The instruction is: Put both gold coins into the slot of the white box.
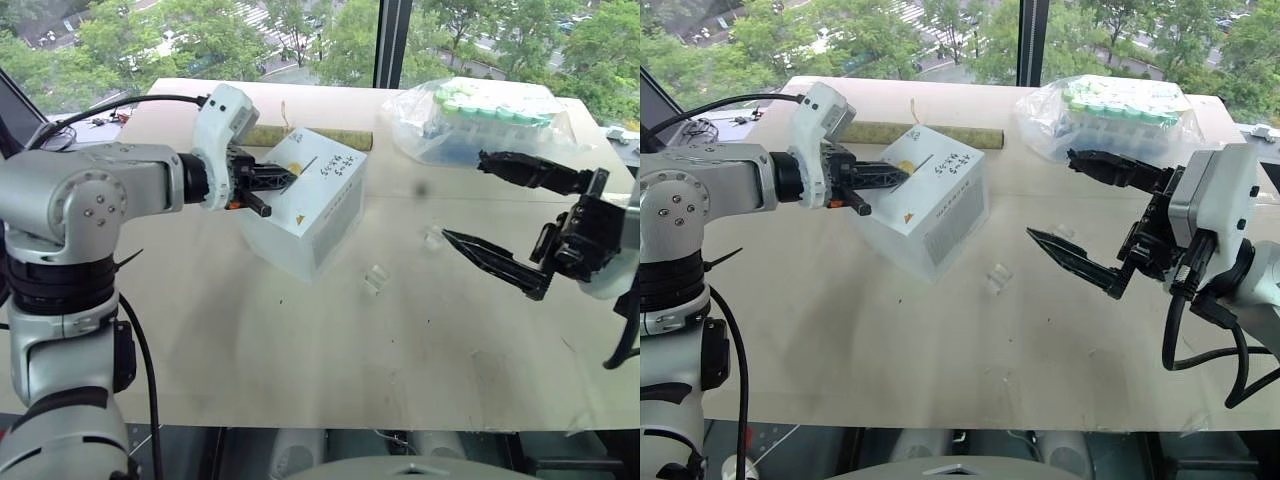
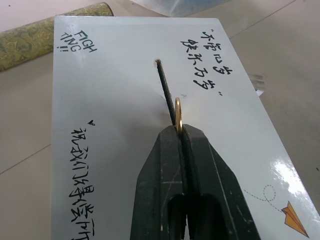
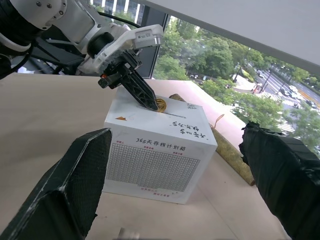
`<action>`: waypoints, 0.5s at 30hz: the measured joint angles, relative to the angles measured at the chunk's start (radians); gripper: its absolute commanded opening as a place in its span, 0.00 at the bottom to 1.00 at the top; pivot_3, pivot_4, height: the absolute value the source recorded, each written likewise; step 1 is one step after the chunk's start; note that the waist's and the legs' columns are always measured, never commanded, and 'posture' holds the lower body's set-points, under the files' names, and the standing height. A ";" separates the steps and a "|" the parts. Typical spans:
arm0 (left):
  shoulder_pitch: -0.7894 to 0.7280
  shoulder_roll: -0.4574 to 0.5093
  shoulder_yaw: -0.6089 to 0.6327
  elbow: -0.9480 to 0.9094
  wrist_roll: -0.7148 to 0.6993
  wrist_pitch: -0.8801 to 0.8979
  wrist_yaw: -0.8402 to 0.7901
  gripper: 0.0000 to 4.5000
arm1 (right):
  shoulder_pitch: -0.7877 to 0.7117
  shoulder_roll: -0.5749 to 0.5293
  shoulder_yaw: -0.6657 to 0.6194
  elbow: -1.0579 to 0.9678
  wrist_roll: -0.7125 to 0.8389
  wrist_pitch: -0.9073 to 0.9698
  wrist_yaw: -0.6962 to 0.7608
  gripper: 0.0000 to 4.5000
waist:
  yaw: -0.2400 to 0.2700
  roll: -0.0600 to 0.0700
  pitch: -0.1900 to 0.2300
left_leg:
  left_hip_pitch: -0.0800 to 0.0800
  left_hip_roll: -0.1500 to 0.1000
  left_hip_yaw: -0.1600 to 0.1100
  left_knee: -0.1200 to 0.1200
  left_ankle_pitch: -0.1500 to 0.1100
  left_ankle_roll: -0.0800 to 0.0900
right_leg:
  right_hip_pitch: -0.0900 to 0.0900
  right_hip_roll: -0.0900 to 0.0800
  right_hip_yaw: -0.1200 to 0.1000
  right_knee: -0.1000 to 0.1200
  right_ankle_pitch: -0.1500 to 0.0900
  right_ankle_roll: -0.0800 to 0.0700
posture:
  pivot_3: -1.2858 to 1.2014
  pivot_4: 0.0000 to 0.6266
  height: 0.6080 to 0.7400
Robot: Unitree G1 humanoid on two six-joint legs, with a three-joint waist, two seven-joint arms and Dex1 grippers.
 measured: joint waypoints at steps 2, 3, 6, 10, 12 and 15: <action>-0.004 0.004 -0.019 -0.006 0.021 -0.013 -0.007 0.00 | -0.003 -0.010 0.000 0.000 0.018 0.004 -0.009 0.99 | 0.000 0.000 0.000 | 0.000 0.000 0.000 0.001 0.000 0.000 | 0.001 0.000 0.000 0.000 0.000 0.000 | 0.52 0.24 1.00; -0.004 0.004 -0.022 -0.006 0.025 -0.016 -0.008 0.00 | -0.002 -0.014 -0.001 0.001 0.023 0.005 -0.009 0.99 | 0.000 0.000 0.000 | 0.000 0.000 0.000 0.002 0.000 0.000 | 0.001 0.000 0.000 0.000 0.000 0.000 | 0.52 0.24 1.00; -0.004 0.003 -0.029 -0.008 0.035 -0.023 -0.015 0.06 | 0.015 -0.027 -0.028 0.017 0.028 0.004 0.021 1.00 | 0.000 0.000 0.000 | 0.000 0.000 -0.001 0.003 0.000 0.000 | 0.001 0.000 0.000 0.001 0.000 0.000 | 0.52 0.24 1.00; -0.005 -0.010 -0.021 -0.012 0.041 -0.022 -0.008 0.39 | 0.060 -0.030 -0.067 0.062 0.018 -0.003 0.079 1.00 | 0.000 0.000 -0.001 | 0.000 0.001 -0.001 0.005 0.000 0.000 | 0.002 0.000 0.000 0.001 0.000 0.000 | 0.52 0.24 1.00; -0.005 -0.027 -0.010 -0.013 0.042 -0.017 0.002 0.59 | 0.075 -0.030 -0.081 0.068 0.010 -0.006 0.099 1.00 | 0.000 0.000 -0.001 | 0.000 0.001 -0.001 0.006 0.000 0.000 | 0.002 0.000 0.000 0.001 0.000 0.000 | 0.52 0.24 1.00; -0.003 -0.067 0.033 -0.013 0.021 0.002 0.006 0.81 | 0.088 -0.030 -0.086 0.073 0.004 -0.014 0.124 1.00 | 0.000 0.000 0.000 | -0.001 0.001 -0.001 0.006 0.000 0.000 | 0.002 0.000 -0.001 0.001 0.000 0.000 | 0.52 0.24 1.00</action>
